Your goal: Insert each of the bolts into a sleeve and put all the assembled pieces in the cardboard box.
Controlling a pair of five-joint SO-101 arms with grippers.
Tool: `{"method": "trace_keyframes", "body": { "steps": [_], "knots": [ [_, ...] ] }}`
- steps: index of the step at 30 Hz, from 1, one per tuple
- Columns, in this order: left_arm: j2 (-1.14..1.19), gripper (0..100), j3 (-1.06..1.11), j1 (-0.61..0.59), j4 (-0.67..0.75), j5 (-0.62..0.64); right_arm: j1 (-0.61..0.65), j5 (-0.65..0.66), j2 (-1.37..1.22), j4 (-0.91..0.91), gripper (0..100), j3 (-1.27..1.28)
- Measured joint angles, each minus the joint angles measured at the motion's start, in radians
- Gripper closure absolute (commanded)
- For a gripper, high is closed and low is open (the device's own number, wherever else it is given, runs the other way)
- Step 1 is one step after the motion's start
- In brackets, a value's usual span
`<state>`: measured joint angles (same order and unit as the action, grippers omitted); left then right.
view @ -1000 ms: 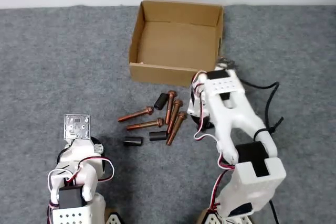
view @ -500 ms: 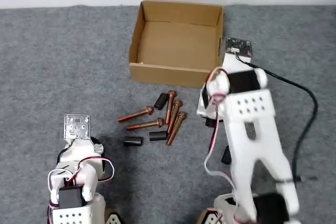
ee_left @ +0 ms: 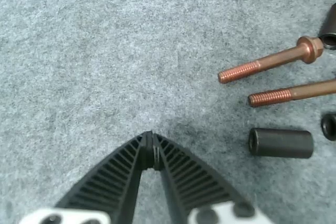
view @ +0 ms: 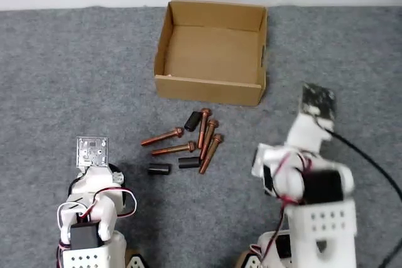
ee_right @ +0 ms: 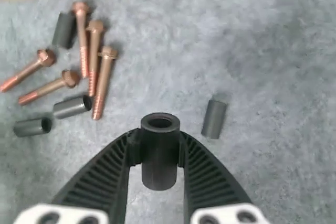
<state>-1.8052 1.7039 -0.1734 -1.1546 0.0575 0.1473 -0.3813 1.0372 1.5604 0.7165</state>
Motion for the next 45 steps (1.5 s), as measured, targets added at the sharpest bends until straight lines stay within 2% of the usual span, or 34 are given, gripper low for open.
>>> {"method": "trace_keyframes", "body": {
  "steps": [5,13,20,26,30,35,41,45],
  "knots": [
    [0.0,99,0.0,0.0,0.0,0.0,-0.107,0.0,0.183,-0.003,99.1,0.143],
    [0.0,99,0.0,0.0,0.0,0.0,-0.293,-0.008,0.321,0.046,99.1,0.215],
    [0.0,99,-0.014,0.0,0.041,0.002,-0.308,-0.052,0.334,0.04,99.1,0.273],
    [0.0,99,-0.172,0.012,0.015,0.003,-0.308,-0.052,0.325,0.025,99.1,0.292],
    [0.003,99,-0.199,0.054,0.005,-0.021,-0.308,-0.052,0.325,0.025,99.1,0.292],
    [0.173,99,-0.287,0.101,0.006,-0.032,-0.308,-0.052,0.331,0.025,99.1,0.307],
    [0.54,99,-0.508,0.129,0.006,-0.035,-0.304,-0.04,0.324,0.009,99.1,0.308],
    [0.743,99,-0.672,0.117,-0.026,-0.037,-0.222,0.006,0.324,-0.032,99.1,0.308]
  ]
}}
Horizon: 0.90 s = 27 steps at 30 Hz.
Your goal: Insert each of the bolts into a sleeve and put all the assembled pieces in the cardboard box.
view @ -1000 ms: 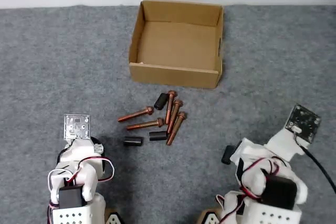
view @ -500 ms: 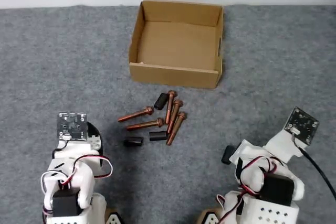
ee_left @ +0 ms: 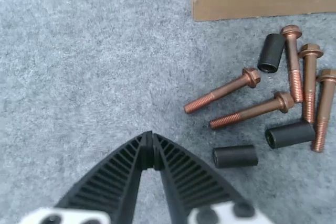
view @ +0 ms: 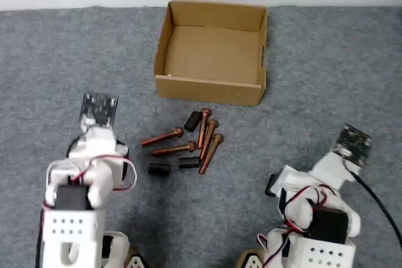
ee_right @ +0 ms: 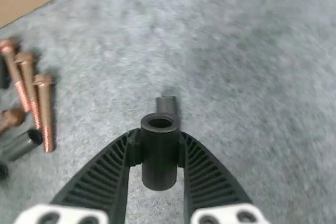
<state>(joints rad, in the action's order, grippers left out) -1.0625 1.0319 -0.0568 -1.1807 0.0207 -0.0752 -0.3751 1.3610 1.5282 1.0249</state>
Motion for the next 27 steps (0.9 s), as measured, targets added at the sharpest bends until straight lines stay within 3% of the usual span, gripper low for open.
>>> {"method": "trace_keyframes", "body": {
  "steps": [6,13,18,27],
  "knots": [
    [0.143,99,-0.175,-0.002,-0.055,-0.012,0.147,0.017,0.0,-0.041,99.1,0.0],
    [0.342,99,-0.282,0.117,-0.057,-0.255,0.16,0.017,0.003,-0.043,99.1,0.009],
    [0.534,99,-0.434,0.175,-0.057,-0.361,0.161,0.018,0.002,-0.043,99.1,0.078],
    [0.973,85,-0.686,0.222,-0.129,-0.594,0.164,0.018,0.0,-0.051,99.1,0.078]
  ]
}}
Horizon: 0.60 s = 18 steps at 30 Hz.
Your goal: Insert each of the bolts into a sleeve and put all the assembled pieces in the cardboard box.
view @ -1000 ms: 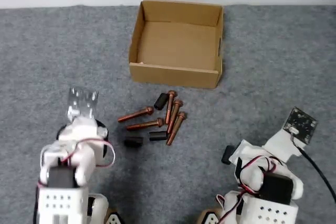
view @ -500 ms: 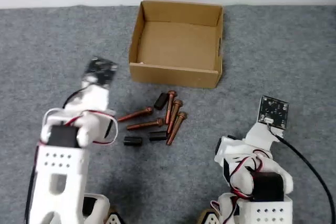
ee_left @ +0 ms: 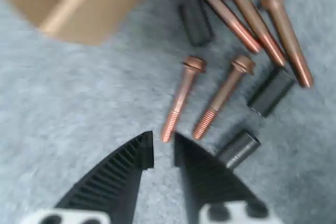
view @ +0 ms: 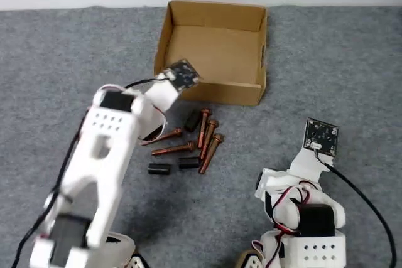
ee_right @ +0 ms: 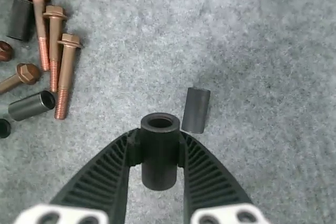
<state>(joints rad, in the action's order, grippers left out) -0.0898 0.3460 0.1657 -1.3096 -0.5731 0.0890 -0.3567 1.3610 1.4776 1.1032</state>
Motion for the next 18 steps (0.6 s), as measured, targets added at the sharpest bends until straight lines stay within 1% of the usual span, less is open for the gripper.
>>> {"method": "trace_keyframes", "body": {
  "steps": [3,6,13,18],
  "knots": [
    [0.135,84,-0.092,0.009,-0.048,-0.058,0.0,0.0,0.0,0.0,99.1,0.0],
    [0.262,84,-0.184,0.009,-0.074,-0.087,0.0,0.0,0.0,0.0,99.1,0.0],
    [0.491,84,-0.364,0.009,-0.098,-0.095,0.0,0.0,0.0,0.0,99.1,0.0],
    [0.605,84,-0.437,0.009,-0.098,-0.095,0.0,0.0,0.0,0.0,99.1,0.0]
  ]
}}
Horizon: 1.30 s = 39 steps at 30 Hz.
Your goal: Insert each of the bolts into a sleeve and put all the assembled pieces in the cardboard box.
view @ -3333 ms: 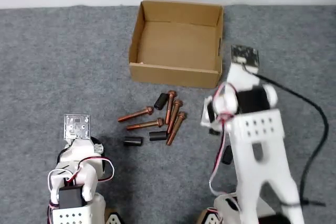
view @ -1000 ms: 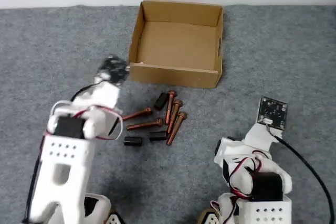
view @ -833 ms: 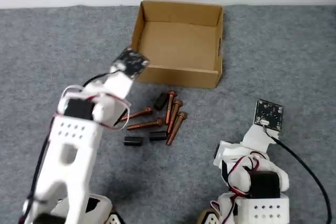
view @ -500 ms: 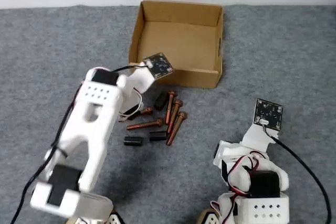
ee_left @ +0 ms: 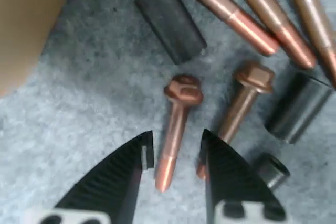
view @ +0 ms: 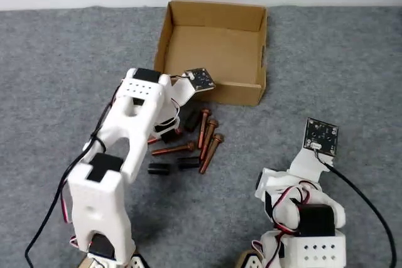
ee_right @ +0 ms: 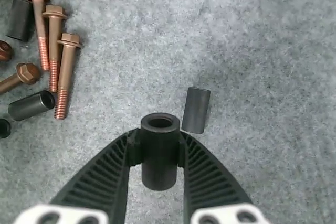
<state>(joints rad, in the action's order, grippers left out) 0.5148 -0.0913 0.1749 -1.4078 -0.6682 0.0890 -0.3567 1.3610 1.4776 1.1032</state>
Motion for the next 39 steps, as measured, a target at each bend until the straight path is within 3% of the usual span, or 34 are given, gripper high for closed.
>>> {"method": "trace_keyframes", "body": {
  "steps": [5,11,21,28,35,39],
  "knots": [
    [0.092,86,-0.044,0.0,-0.002,-0.003,0.0,0.0,0.0,0.0,99.1,0.0],
    [0.117,100,-0.084,0.015,-0.008,0.041,0.0,0.0,0.0,0.0,99.1,0.0],
    [0.086,100,-0.095,0.077,-0.08,0.055,0.0,0.0,0.0,0.0,99.1,0.0],
    [-0.265,100,-0.031,0.044,-0.129,0.098,0.0,0.0,0.0,0.0,99.1,0.0],
    [-0.729,100,0.327,-0.02,-0.14,0.104,-0.002,0.031,0.002,0.0,99.1,-0.049],
    [-1.008,100,0.534,-0.021,-0.115,0.199,0.009,0.13,0.002,-0.032,99.1,-0.075]
  ]
}}
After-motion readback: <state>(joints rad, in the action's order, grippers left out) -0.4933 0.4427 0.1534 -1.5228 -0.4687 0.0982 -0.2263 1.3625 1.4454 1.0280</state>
